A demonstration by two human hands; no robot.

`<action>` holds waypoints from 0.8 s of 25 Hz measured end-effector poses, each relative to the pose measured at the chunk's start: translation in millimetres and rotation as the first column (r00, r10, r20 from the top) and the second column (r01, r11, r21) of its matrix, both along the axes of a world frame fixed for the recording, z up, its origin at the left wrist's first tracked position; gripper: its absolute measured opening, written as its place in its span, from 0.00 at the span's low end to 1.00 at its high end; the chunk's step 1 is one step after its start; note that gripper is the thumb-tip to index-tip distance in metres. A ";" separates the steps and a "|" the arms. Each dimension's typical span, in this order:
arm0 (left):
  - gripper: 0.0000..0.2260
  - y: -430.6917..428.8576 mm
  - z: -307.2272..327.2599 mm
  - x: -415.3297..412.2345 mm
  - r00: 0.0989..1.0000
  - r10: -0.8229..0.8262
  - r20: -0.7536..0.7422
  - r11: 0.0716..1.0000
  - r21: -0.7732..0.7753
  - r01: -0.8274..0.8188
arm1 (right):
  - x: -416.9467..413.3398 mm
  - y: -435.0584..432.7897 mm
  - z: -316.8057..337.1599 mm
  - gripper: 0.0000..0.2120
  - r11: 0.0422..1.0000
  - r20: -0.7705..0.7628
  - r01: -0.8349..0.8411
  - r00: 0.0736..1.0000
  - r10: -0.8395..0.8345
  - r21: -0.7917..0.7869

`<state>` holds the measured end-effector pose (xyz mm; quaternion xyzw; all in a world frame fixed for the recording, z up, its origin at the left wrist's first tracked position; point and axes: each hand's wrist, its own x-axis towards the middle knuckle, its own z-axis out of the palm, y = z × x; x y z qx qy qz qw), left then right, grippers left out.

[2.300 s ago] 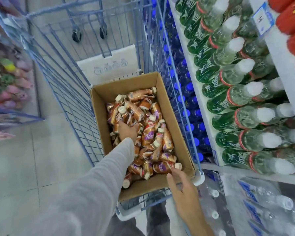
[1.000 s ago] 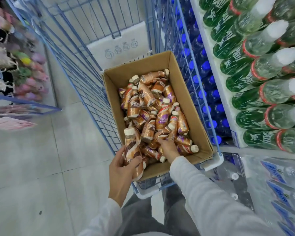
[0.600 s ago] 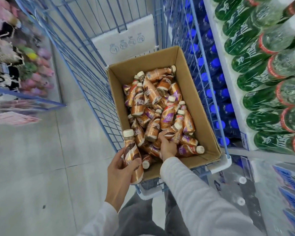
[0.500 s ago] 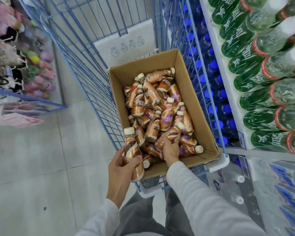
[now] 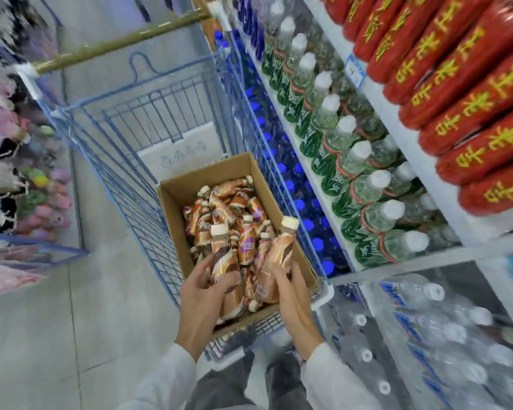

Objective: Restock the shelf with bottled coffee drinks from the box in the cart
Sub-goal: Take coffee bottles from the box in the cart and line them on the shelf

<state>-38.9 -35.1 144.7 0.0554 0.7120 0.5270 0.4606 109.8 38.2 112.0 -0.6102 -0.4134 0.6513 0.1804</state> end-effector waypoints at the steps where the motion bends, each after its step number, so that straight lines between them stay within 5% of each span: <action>1: 0.31 8.2 11.5 8.0 1.000 -0.025 0.003 0.999 0.023 0.025 | 10.7 -0.8 16.6 0.37 0.998 -0.038 0.029 0.999 -0.027 0.048; 3: 0.34 23.1 33.7 23.8 0.997 -0.081 0.008 0.994 0.080 0.080 | 30.9 -1.2 49.4 0.36 0.992 -0.077 0.071 0.995 -0.063 0.109; 5: 0.26 38.2 54.3 41.3 0.988 -0.152 -0.003 0.977 0.150 0.150 | 52.9 -0.8 82.3 0.41 0.983 -0.055 0.130 0.991 -0.124 0.130; 14: 0.20 109.1 155.0 148.8 0.819 -0.539 -0.197 0.754 0.321 0.573 | 162.2 10.6 186.8 0.14 0.830 -0.188 0.451 0.892 -0.410 0.329; 20: 0.17 136.2 208.3 220.9 0.693 -0.660 -0.290 0.576 0.397 0.715 | 231.9 6.7 239.8 0.10 0.679 -0.206 0.589 0.801 -0.562 0.438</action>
